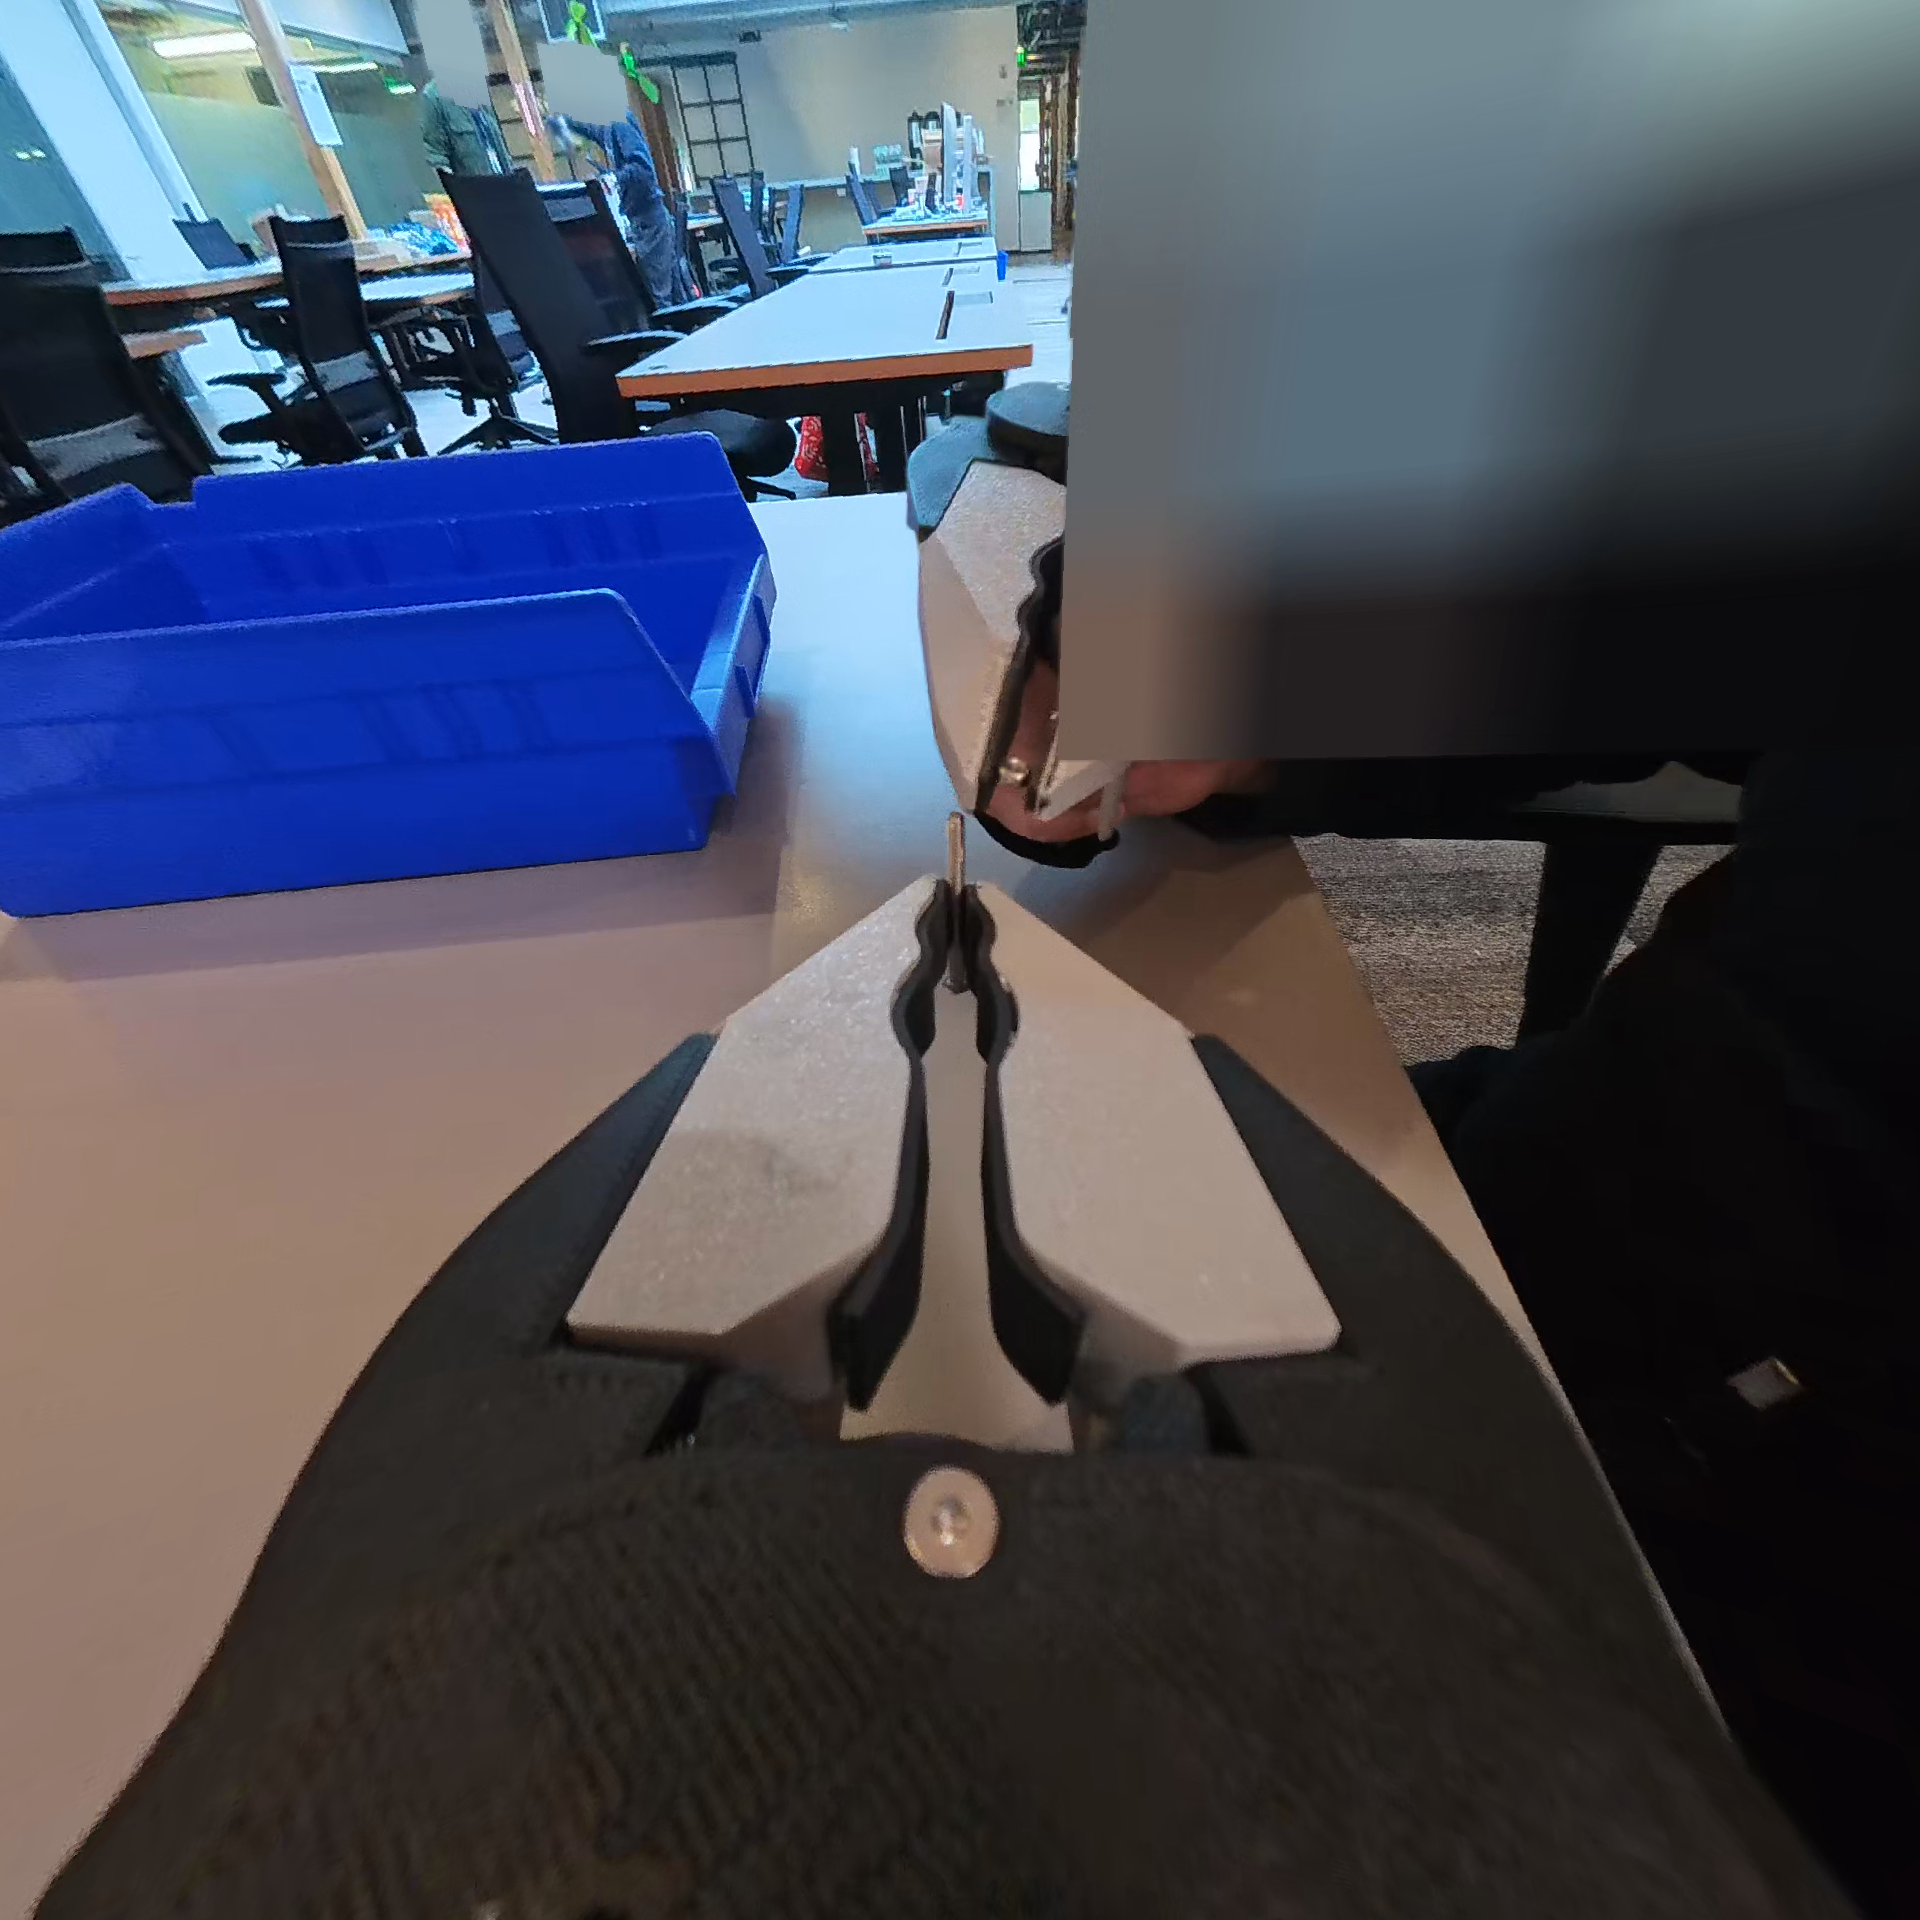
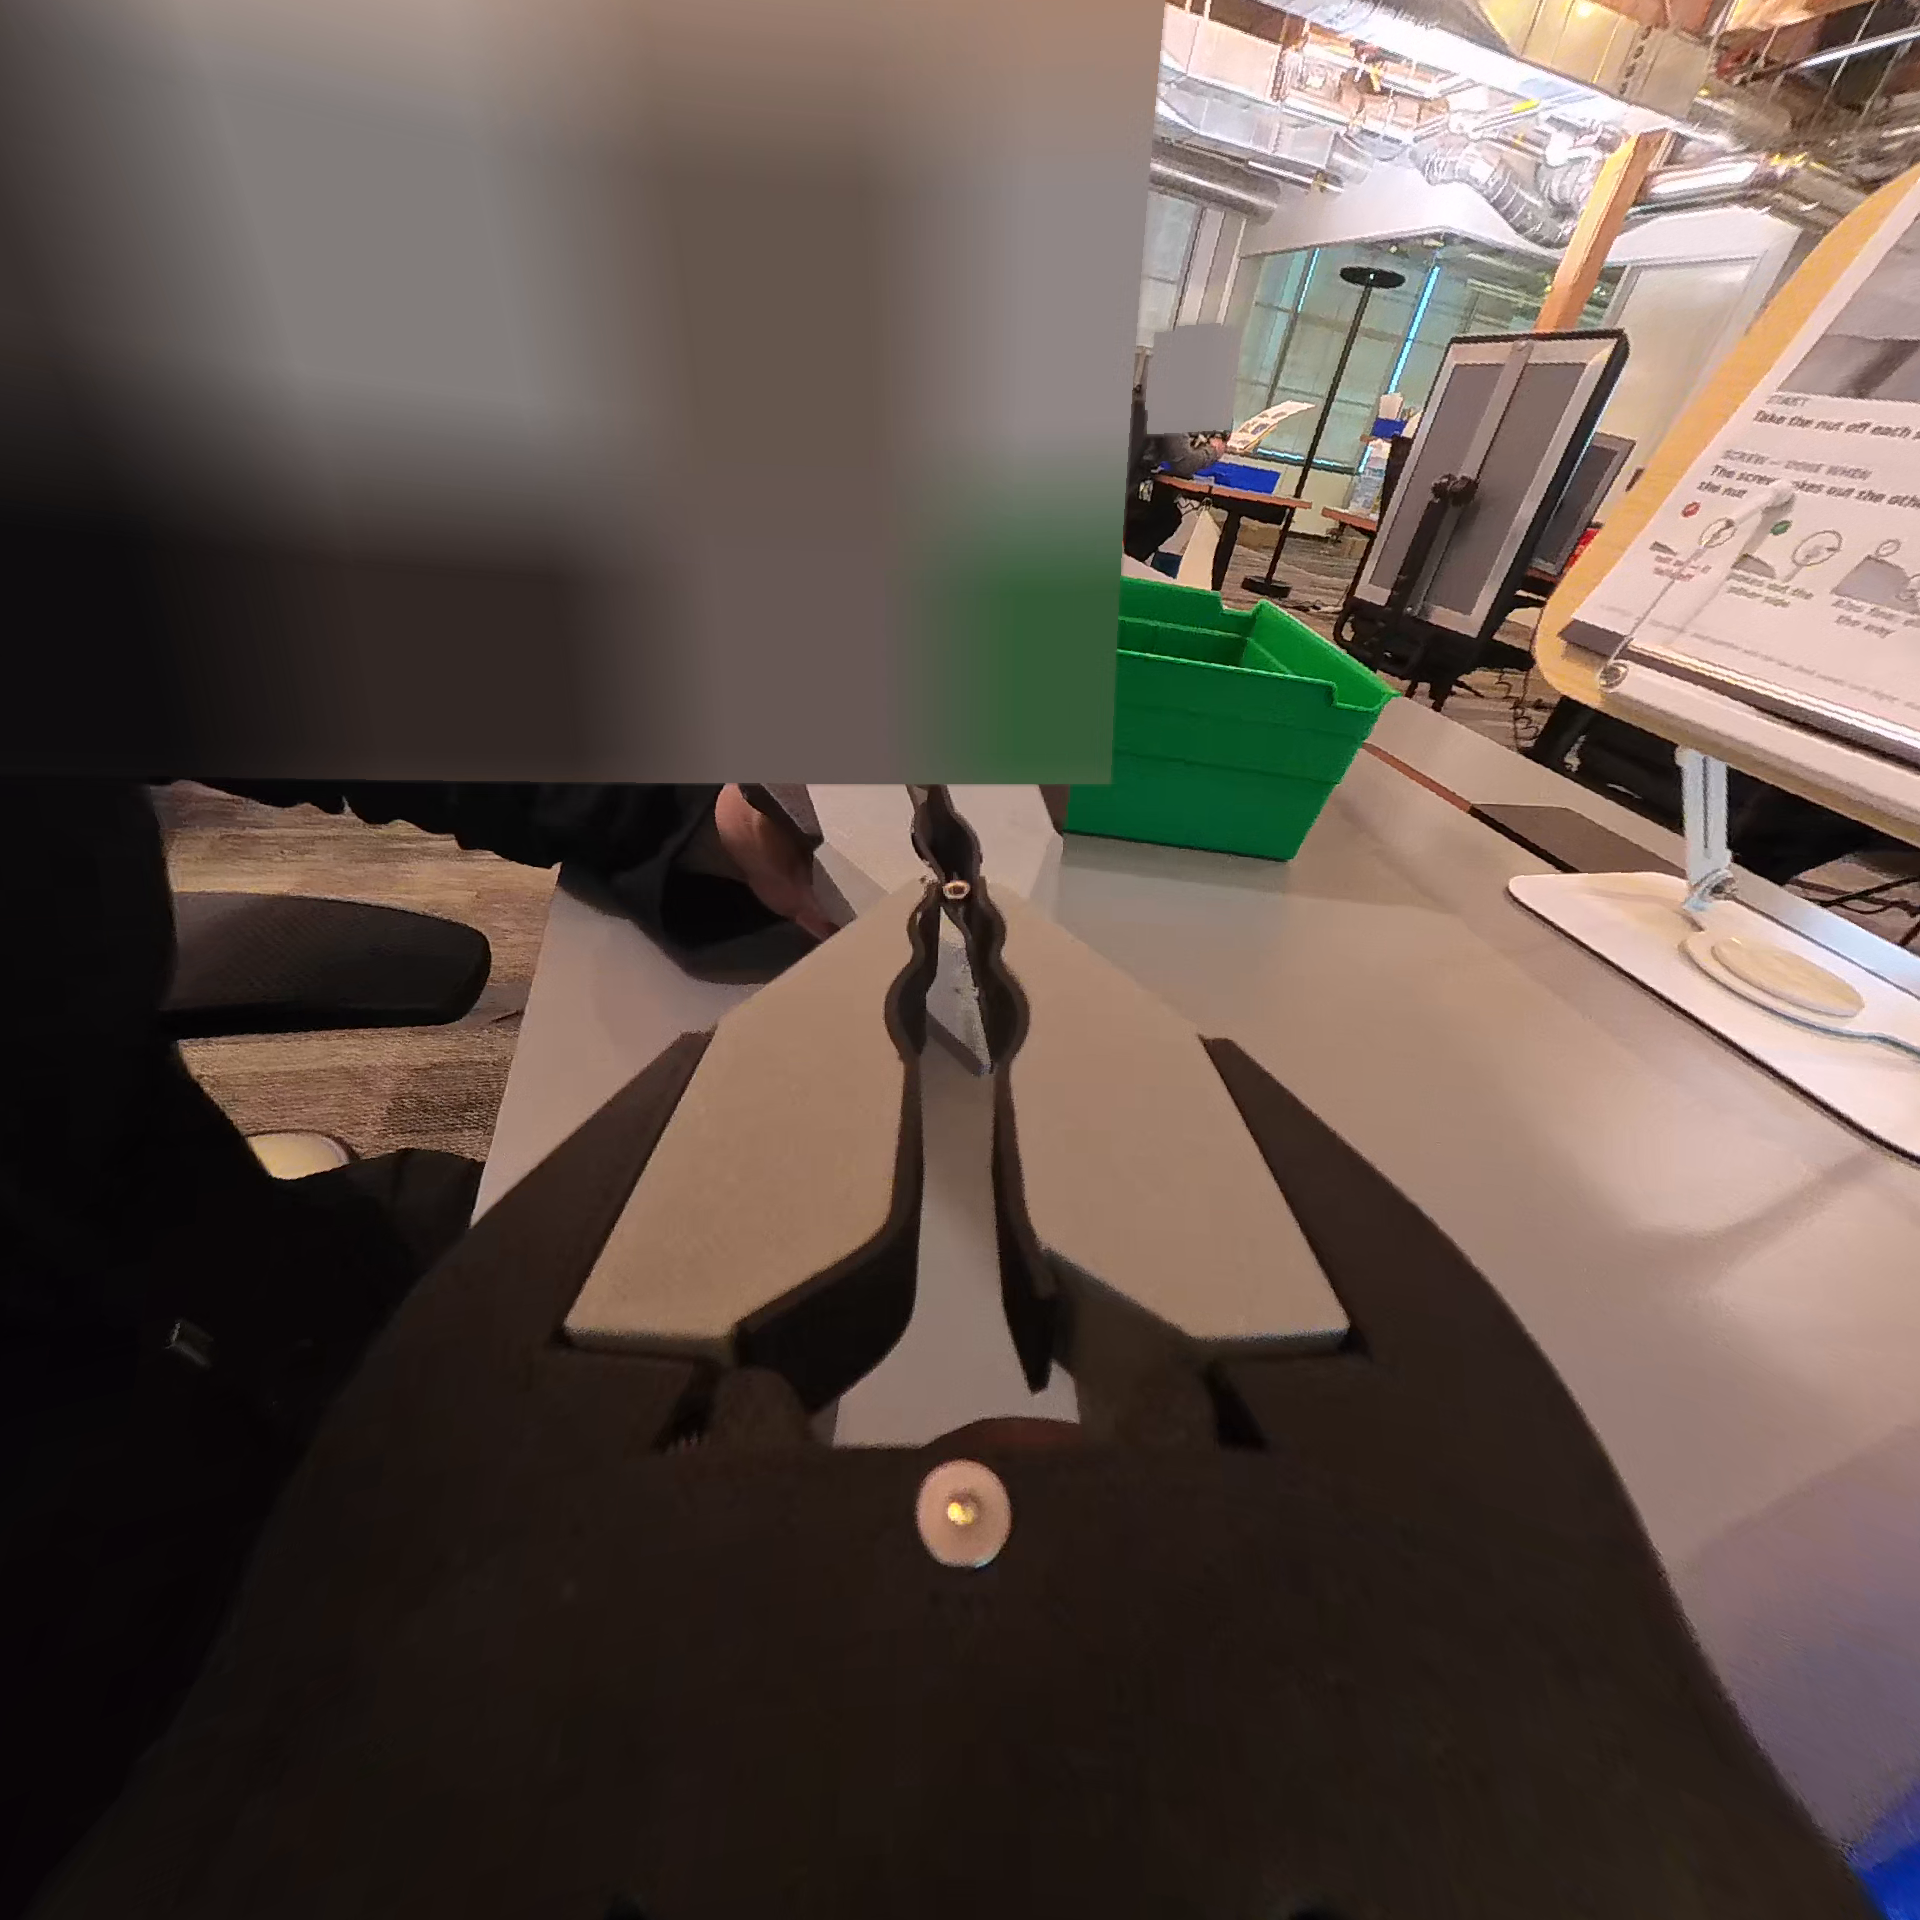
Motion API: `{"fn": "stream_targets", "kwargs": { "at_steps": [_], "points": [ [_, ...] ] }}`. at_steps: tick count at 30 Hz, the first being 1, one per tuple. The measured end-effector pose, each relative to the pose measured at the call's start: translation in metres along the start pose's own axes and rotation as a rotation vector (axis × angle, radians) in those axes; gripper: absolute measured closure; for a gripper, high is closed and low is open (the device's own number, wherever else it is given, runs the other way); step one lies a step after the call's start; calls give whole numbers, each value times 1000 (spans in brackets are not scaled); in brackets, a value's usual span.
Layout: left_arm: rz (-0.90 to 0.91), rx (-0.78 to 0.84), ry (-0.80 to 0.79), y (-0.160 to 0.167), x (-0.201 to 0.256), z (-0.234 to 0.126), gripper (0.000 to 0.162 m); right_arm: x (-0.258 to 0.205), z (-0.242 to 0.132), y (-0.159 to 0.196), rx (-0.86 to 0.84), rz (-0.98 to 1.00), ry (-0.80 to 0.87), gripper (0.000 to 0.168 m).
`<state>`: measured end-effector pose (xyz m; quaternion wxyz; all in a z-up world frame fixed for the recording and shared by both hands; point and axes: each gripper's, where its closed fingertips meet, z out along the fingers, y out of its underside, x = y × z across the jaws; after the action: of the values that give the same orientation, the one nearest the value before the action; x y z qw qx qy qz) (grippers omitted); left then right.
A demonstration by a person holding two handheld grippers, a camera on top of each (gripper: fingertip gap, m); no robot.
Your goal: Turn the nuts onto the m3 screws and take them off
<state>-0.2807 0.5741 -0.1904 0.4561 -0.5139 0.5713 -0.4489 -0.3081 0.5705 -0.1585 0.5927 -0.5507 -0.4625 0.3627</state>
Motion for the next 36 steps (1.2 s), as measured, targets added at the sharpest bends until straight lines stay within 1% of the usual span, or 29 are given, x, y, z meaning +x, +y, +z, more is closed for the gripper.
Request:
{"fn": "stream_targets", "kwargs": {
  "at_steps": [4,7,9,11,14,16,18,20,22,24,27,31,36],
  "points": [
    [3,-8,-13,1,-3,-1,162,3,-3,2,-25,-44,30,166],
    [-3,-26,-40,4,-8,-2,162,19,-9,17,-128,-121,114,166],
    [-23,-58,-103,9,-21,-4,162,32,-13,42,-270,-96,130,166],
    [-57,-64,-139,11,-31,-7,162,35,-19,74,-458,-43,81,165],
    [-117,-68,-183,14,-42,-11,162,37,-34,106,-722,-135,38,165],
    [-133,-72,-191,15,-45,-12,162,41,-45,117,-893,-233,0,165],
    [-125,-80,-188,16,-44,-11,162,44,-54,121,-1029,-321,-43,165],
    [-108,-93,-184,17,-42,-10,162,42,-62,123,-1135,-359,-105,165],
    [-99,-105,-181,19,-40,-9,162,38,-67,126,-1205,-355,-166,165],
    [-103,-113,-179,20,-40,-9,162,39,-67,129,-1246,-368,-188,165],
    [-116,-116,-172,21,-39,-9,162,37,-61,128,-1244,-371,-219,162],
    [-119,-123,-167,22,-38,-9,162,36,-57,128,-1220,-395,-216,163],
    [-117,-131,-165,23,-38,-9,162,33,-57,123,-1149,-331,-207,162]
  ]
}}
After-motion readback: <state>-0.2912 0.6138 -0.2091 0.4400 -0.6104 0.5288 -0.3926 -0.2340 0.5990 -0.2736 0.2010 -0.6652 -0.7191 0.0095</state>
